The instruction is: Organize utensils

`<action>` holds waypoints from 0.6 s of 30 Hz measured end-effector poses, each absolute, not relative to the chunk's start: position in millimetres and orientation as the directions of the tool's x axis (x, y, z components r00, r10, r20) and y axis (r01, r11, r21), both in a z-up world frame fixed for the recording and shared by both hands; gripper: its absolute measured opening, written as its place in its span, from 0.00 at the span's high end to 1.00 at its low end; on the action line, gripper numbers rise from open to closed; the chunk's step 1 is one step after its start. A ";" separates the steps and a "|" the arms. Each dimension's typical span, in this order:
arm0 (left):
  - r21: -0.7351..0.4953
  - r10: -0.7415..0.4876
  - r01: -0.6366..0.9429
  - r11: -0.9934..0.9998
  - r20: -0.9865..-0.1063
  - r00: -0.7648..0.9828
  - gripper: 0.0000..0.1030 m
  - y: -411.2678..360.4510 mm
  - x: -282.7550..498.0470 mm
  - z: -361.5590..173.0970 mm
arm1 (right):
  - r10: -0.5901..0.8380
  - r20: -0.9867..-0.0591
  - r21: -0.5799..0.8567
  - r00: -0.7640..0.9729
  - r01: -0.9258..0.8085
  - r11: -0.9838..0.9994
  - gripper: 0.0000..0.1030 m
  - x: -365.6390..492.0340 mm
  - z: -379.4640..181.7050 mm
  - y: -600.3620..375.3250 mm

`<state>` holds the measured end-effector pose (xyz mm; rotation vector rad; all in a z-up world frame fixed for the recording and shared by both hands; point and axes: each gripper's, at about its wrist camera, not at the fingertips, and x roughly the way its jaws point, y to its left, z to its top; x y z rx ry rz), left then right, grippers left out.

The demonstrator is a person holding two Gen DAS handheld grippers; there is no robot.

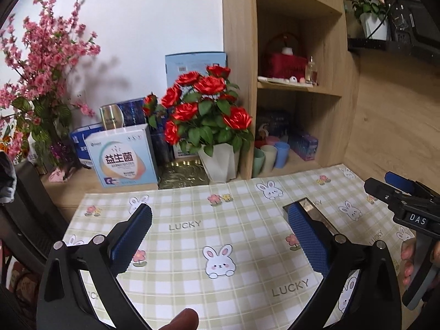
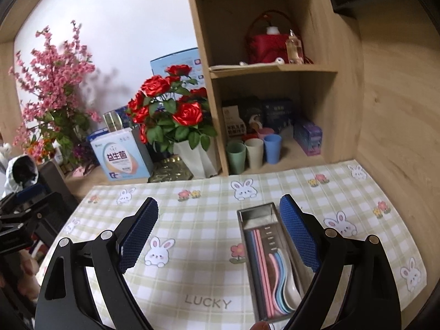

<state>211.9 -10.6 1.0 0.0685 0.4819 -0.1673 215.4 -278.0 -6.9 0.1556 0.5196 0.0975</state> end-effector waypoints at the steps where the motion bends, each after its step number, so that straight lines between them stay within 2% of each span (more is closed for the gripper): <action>1: 0.025 -0.141 0.172 0.985 -0.461 0.876 0.06 -7.3 210.3 3.1 | 0.131 -0.484 0.169 0.865 -0.054 0.984 0.16 215.1 -5.7 -276.3; 18: 0.027 -0.120 0.146 0.989 -0.432 0.894 0.06 2.0 201.6 9.7 | 0.104 -0.437 0.124 0.894 -0.054 0.991 0.16 202.2 9.0 -265.2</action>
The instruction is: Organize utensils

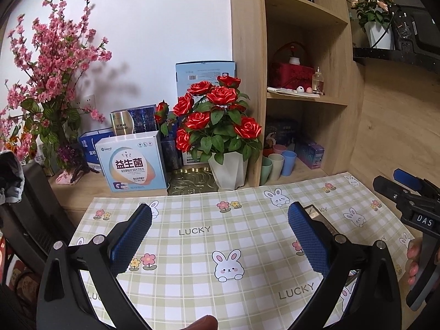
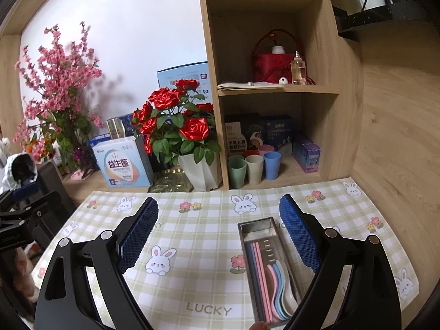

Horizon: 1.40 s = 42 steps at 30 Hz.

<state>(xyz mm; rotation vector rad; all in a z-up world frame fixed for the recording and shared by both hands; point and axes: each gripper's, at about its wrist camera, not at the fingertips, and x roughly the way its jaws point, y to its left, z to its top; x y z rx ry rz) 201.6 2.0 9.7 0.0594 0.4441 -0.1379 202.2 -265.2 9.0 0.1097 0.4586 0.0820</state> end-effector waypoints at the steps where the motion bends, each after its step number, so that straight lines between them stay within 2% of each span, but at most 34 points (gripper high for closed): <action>1: 0.028 -0.118 0.144 0.989 -0.431 0.895 0.06 2.2 201.8 10.2 | 0.098 -0.436 0.117 0.895 -0.052 0.992 0.16 201.8 9.4 -265.2; 42: 0.033 -0.095 0.121 0.992 -0.426 0.900 0.06 7.3 194.2 9.9 | 0.084 -0.425 0.110 0.901 -0.040 0.993 0.16 194.2 13.1 -270.2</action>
